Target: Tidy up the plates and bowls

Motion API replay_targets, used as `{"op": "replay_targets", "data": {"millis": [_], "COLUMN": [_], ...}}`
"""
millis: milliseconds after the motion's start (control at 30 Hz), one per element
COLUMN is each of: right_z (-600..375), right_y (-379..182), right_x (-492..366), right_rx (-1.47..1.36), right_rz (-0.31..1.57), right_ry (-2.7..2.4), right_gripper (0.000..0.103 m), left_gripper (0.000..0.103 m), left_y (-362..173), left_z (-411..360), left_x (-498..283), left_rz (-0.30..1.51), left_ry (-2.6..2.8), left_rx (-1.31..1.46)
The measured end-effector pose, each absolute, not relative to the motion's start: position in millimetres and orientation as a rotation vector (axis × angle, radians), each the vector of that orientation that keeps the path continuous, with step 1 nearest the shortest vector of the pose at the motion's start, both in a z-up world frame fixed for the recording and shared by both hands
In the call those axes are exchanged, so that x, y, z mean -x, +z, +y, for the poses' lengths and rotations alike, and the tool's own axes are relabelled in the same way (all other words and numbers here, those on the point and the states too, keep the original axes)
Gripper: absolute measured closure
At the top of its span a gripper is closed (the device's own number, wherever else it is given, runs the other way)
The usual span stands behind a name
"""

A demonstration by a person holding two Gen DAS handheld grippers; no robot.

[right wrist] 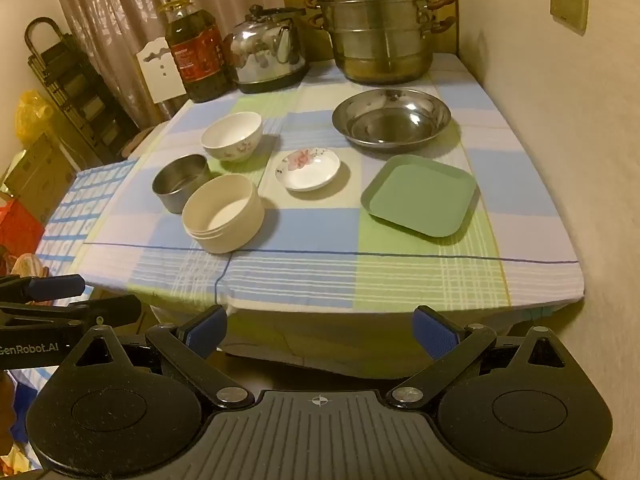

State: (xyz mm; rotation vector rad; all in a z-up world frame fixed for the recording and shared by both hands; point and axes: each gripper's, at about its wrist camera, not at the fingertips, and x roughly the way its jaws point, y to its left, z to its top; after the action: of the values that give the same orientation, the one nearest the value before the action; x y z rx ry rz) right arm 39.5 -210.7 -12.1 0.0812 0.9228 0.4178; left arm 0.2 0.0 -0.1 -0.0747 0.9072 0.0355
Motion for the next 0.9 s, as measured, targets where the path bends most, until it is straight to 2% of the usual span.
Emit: {"op": "replay_targets", "data": {"millis": [900], "right_z": [-215.8], "right_y": [-10.4], "right_x": [-41.5], "right_rx": [-0.083], "right_rz": [0.919], "right_ry": [0.419], "right_gripper": [0.004], "left_gripper": [0.019], "left_y": [1.2], "left_z": [-2.9], "left_x": [-3.3], "left_rz": [0.898], "left_ry": [0.031], "left_rx": [0.074]}}
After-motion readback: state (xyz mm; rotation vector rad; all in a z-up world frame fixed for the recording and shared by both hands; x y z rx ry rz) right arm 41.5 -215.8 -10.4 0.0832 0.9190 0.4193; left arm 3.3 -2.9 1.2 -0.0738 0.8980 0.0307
